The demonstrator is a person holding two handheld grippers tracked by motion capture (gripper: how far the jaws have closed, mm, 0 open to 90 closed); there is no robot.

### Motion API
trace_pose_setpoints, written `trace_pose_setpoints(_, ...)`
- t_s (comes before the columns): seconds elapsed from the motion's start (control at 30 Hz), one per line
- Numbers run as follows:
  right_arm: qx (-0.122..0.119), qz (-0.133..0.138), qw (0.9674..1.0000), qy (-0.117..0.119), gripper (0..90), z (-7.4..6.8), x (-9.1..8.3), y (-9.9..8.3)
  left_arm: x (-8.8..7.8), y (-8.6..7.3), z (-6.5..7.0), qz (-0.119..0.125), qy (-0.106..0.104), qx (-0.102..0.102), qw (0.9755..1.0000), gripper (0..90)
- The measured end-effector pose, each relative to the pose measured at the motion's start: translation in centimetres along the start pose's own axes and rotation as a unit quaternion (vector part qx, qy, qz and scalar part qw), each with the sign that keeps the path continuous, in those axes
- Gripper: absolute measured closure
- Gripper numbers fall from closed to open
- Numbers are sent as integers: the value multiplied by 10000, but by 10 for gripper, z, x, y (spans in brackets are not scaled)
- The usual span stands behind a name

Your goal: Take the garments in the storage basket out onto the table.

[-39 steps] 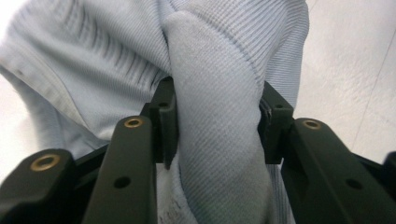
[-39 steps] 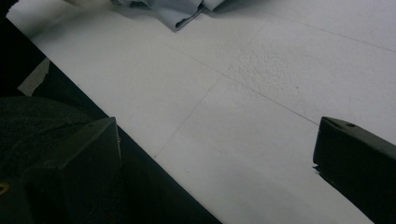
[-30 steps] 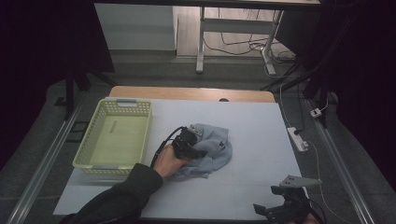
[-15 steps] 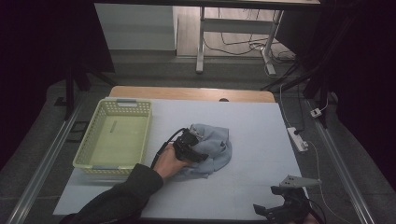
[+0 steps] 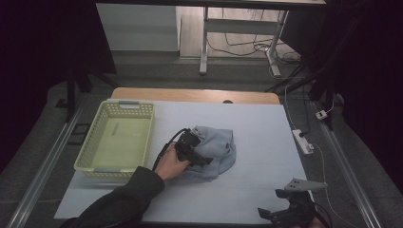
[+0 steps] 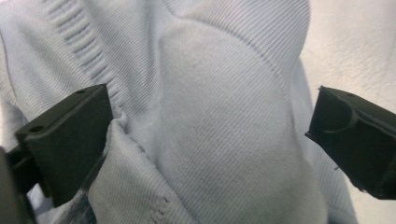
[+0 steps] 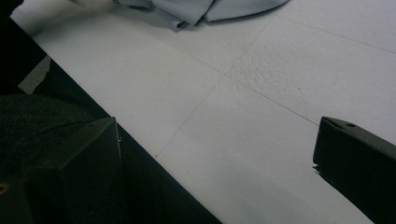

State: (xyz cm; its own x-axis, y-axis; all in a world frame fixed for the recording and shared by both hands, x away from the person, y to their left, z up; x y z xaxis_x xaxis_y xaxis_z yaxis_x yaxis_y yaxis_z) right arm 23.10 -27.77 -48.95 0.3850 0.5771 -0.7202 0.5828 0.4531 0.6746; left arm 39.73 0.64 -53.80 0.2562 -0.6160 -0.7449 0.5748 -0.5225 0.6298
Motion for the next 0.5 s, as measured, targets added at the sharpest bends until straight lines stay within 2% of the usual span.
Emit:
trace_pose_setpoints(0.07,-8,-7,10000,-6,8,0,0,0,-2,0,0,67,-29,14,10000,0)
trace_pose_setpoints(0.23,-1,3,10000,4,8,0,0,0,-10,0,0,269,-223,-141,9993,0)
trace_pose_setpoints(0.5,-11,-1,10000,-1,8,0,0,0,-27,2,5,412,-322,-41,9986,0)
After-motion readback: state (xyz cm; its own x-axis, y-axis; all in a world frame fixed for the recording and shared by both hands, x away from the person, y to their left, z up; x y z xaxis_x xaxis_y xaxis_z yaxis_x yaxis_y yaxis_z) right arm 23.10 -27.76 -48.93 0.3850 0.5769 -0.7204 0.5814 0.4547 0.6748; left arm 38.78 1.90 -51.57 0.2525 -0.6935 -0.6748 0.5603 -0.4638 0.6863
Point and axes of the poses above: each handheld gripper's, and its own axes: x roughly forward along the jaws, y roughly out of its top, z roughly to its right, the point moved 5 cm from there along x, roughly forward along the jaws, and after that the axes turned 5 degrees about -x, right-handed, at the moved point
